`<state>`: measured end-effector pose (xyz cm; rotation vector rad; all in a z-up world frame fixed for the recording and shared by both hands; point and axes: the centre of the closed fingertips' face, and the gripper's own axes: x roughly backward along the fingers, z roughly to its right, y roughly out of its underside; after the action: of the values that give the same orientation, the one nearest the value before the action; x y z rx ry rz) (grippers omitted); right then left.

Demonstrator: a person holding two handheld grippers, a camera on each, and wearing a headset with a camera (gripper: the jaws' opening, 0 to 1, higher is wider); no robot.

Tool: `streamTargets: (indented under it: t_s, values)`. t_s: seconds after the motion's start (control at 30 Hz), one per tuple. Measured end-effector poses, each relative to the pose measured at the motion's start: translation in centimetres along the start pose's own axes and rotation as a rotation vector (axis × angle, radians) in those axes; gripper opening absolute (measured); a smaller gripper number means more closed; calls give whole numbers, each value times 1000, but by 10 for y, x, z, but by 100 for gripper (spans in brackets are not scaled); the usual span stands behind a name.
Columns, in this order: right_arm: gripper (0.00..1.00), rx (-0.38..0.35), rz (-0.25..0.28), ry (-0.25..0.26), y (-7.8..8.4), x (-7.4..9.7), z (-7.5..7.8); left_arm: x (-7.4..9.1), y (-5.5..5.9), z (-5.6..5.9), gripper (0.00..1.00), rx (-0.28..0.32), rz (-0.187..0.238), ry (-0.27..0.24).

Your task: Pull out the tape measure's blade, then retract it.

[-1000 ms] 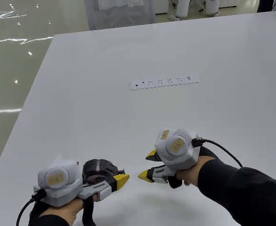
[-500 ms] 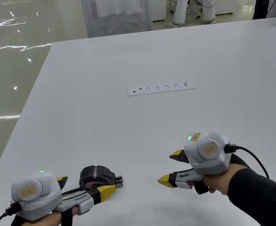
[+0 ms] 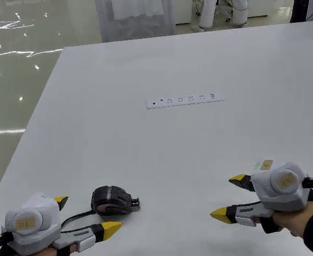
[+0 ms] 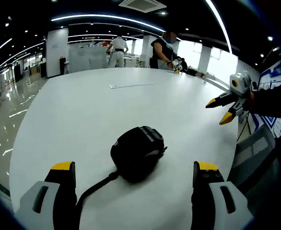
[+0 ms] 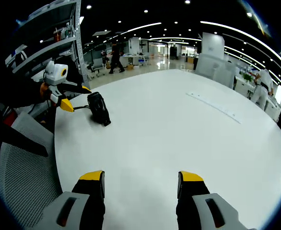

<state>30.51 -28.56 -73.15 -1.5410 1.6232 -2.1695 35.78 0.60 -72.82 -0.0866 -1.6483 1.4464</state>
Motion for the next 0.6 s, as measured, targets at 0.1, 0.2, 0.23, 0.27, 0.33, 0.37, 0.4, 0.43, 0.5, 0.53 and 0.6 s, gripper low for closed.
streamTargets:
  t_s: [0.1,0.2,0.23,0.27,0.33,0.37,0.4,0.43,0.5,0.53,0.6]
  values:
    - [60,-9,-2,20,7,10,7,3,3,-2,99,-25,-5,5]
    - [62,-20,1,36,14,19,16,6,3,-1,99,-38,-6,10]
    - [62,-20,1,40,16,22,18,7,4,-1,99,-46,-7,11]
    - [63,-20,2,45,18,25,21,8,5,-1,99,-57,-11,14]
    - [64,-14,1,54,22,31,25,9,9,1,99,-66,-21,27]
    - [65,-15,-1,56,25,32,27,10,10,2,99,-69,-20,29]
    - [66,-15,0,55,26,34,28,10,11,0,99,-71,-18,32]
    - [67,-15,6,53,27,38,30,12,10,-1,99,-67,-10,37]
    - [71,-15,13,54,28,42,31,13,10,-2,99,-65,-4,41]
    - [72,-19,18,56,29,46,33,14,10,-2,99,-74,-12,38]
    - [75,-24,17,63,33,51,35,16,12,-4,99,-112,-19,56]
